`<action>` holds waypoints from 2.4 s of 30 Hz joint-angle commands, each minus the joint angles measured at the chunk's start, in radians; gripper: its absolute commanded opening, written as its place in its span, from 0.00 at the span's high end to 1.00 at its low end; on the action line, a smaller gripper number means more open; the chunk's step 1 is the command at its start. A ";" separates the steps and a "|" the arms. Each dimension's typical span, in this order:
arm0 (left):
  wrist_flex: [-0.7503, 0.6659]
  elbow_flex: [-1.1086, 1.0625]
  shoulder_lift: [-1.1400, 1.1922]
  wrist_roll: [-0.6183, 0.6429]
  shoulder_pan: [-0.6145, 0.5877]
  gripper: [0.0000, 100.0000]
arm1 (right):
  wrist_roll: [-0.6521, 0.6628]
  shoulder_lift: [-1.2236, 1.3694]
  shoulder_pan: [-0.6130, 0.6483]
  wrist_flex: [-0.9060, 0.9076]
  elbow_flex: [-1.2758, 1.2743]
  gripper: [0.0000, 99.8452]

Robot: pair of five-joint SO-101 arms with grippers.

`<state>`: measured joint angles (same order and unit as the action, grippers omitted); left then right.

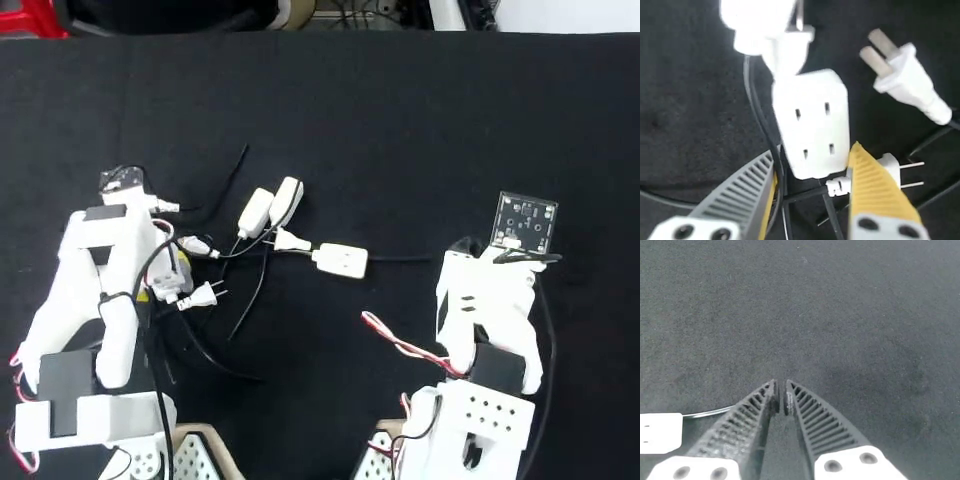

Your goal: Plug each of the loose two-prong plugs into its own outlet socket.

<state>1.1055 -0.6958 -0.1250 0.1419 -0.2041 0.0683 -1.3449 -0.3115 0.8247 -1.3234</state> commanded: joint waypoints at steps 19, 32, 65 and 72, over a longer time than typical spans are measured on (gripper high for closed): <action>-0.015 0.025 -0.021 -0.057 0.036 0.79 | 0.002 -0.013 -0.012 -0.025 -0.002 0.97; -0.101 0.024 -0.020 -0.006 -0.018 0.77 | 0.002 -0.013 -0.012 -0.025 -0.002 0.97; 0.506 0.621 -0.032 -0.557 0.150 0.97 | 0.002 -0.013 -0.012 -0.025 -0.002 0.97; 0.637 1.090 -0.028 -0.848 0.093 0.97 | 0.002 -0.013 -0.012 -0.025 -0.004 0.97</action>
<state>1.7162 0.1634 -0.1343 -0.5930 -0.0736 0.0683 -1.3449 -0.3115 0.8247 -1.3295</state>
